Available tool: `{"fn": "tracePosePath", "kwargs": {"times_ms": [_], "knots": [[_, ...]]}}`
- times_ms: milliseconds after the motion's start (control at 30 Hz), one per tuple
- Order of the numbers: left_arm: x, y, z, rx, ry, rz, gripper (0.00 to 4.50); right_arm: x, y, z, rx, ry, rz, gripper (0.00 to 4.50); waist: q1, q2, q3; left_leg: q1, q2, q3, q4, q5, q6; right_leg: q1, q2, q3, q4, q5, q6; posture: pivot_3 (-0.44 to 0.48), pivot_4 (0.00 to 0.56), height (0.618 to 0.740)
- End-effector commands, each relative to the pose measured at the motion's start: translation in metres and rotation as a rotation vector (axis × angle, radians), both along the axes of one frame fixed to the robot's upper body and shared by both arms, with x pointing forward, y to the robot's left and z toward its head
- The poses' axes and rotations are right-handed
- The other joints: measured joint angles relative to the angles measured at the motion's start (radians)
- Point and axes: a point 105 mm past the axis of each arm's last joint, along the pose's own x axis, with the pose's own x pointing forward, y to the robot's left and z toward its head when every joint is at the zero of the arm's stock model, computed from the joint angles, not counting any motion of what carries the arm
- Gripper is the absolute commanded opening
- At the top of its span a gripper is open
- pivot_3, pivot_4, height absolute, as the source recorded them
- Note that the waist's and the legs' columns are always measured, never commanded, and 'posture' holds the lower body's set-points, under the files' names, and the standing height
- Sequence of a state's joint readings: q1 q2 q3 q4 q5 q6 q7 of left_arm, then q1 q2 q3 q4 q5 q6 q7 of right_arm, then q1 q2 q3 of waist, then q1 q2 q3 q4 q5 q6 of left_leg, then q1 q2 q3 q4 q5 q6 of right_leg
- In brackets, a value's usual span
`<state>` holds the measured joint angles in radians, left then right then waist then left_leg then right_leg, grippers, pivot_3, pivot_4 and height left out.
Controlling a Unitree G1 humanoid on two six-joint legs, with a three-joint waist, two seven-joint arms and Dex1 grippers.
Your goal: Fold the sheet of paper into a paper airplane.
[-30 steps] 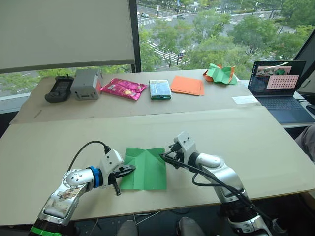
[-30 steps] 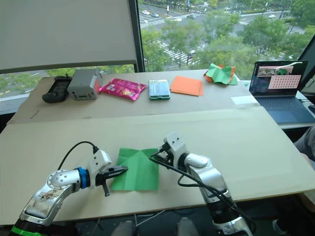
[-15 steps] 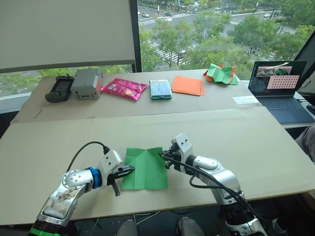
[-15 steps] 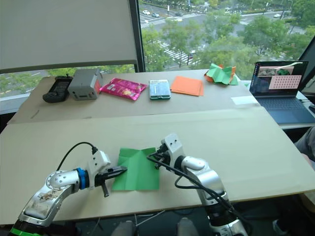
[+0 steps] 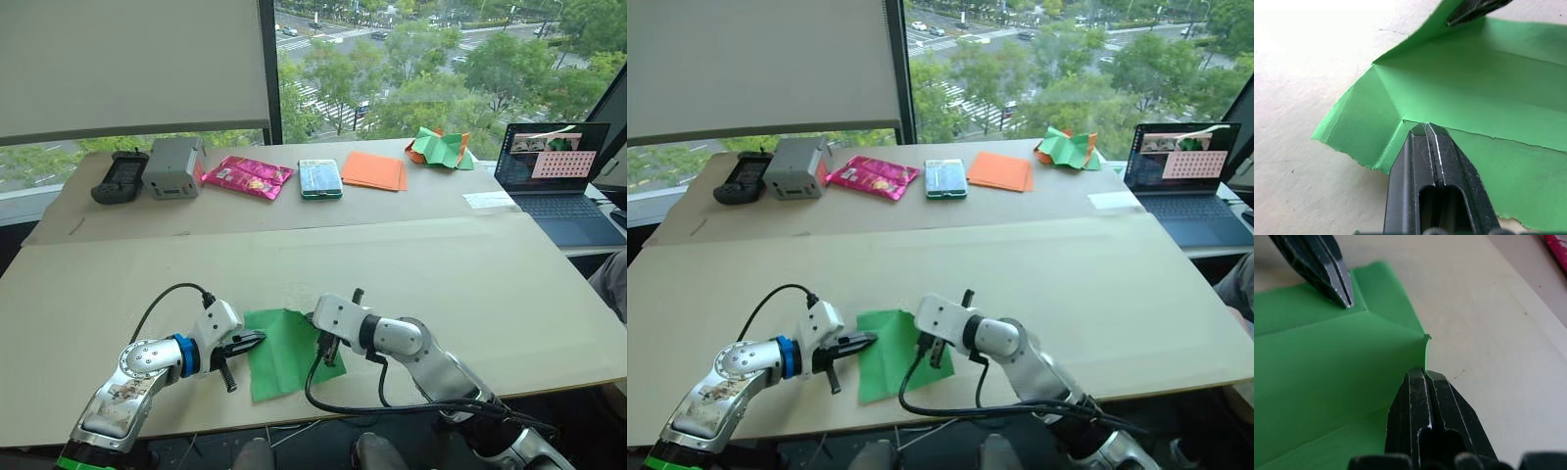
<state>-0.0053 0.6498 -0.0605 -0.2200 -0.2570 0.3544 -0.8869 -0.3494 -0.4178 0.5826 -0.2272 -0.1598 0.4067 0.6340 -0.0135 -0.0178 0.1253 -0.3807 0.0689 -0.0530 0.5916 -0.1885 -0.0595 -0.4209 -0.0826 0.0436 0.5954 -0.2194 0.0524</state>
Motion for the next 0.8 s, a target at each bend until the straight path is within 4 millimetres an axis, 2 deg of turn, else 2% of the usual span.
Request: {"fn": "tracePosePath", "kwargs": {"times_ms": [33, 300, 533, 633, 800], "knots": [[0.011, 0.001, 0.015, 0.0, -0.053, -0.004, 0.0, 0.007, 0.001, -0.001, -0.046, -0.033, 0.013, 0.02, 0.001, 0.0, 0.0, 0.0, 0.0, 0.0, 0.0, 0.0, 0.0, 0.0, 0.0, 0.0, 0.0, 0.0, 0.0, 0.0, 0.15, 0.706], [0.053, -0.011, 0.024, -0.028, -0.105, 0.01, 0.0, 0.007, 0.004, -0.004, -0.048, 0.008, 0.008, 0.02, 0.001, -0.002, -0.001, 0.001, 0.0, -0.001, 0.001, 0.0, 0.0, 0.002, 0.001, 0.0, 0.0, 0.0, 0.0, 0.0, 0.15, 0.706], [0.063, -0.037, 0.024, -0.05, -0.077, -0.085, 0.0, 0.011, 0.004, -0.006, -0.058, 0.02, -0.029, 0.02, -0.004, -0.002, -0.001, 0.006, 0.0, -0.003, 0.001, 0.001, 0.001, 0.011, 0.006, 0.004, 0.003, 0.0, 0.0, 0.0, 0.15, 0.706], [0.068, -0.042, 0.023, -0.043, -0.073, -0.107, 0.0, 0.017, 0.003, -0.006, -0.061, 0.027, -0.093, 0.02, -0.003, -0.002, -0.001, 0.01, 0.0, -0.003, 0.0, 0.0, 0.001, 0.015, 0.005, 0.004, 0.003, 0.0, 0.0, 0.0, 0.15, 0.706], [0.081, -0.046, 0.033, -0.003, -0.112, -0.147, 0.0, 0.024, -0.001, -0.006, -0.079, 0.032, -0.23, 0.02, 0.0, -0.002, -0.001, 0.009, 0.0, -0.003, 0.001, 0.0, 0.001, 0.015, 0.005, 0.004, 0.002, 0.0, 0.0, 0.0, 0.15, 0.706]]}}
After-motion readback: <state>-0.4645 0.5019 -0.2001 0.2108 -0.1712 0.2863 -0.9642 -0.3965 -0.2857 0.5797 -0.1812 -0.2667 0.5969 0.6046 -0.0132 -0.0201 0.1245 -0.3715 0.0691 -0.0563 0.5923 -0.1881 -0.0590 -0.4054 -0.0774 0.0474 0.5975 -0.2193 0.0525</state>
